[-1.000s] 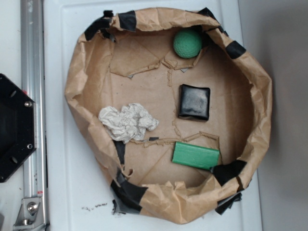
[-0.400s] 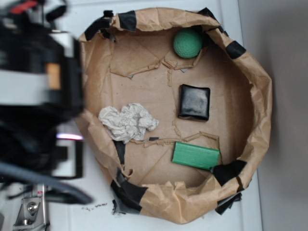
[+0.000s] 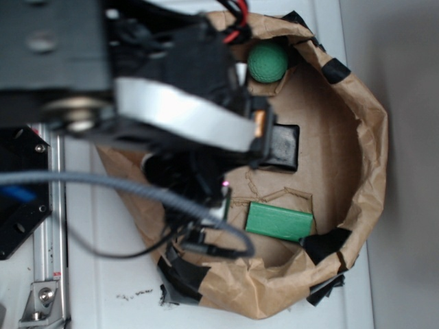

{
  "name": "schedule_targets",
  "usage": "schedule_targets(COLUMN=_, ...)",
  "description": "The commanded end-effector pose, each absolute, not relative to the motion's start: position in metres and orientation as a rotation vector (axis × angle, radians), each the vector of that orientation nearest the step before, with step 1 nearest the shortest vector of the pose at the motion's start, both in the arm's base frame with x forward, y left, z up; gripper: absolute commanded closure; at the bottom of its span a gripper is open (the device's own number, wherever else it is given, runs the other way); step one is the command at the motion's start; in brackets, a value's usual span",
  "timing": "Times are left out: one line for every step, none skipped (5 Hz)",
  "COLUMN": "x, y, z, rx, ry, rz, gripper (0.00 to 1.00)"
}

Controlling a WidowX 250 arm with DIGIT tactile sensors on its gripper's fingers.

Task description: Grab the green block.

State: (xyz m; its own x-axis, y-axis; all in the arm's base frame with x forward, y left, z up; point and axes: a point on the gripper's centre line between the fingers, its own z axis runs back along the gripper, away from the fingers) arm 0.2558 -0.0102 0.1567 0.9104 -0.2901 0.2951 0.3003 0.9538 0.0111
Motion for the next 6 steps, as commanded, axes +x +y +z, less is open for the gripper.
schedule_targets(x=0.279, y=-0.013, z=0.108, rx=-0.013, ry=-0.289, rz=-0.486, gripper=0.0)
schedule_targets(x=0.299, y=-0.031, z=0.084, rx=-0.078, ry=-0.278, rz=-0.529, gripper=0.0)
schedule_targets(x=0.306, y=-0.052, z=0.07, rx=-0.072, ry=-0.259, rz=-0.551, gripper=0.0)
schedule_targets(x=0.307, y=-0.071, z=0.047, rx=-0.069, ry=-0.22, rz=-0.583, gripper=0.0)
schedule_targets(x=0.296, y=-0.084, z=0.052, rx=-0.101, ry=-0.234, rz=-0.607, gripper=0.0)
schedule_targets(x=0.284, y=-0.095, z=0.058, rx=-0.114, ry=-0.236, rz=-0.601, gripper=0.0)
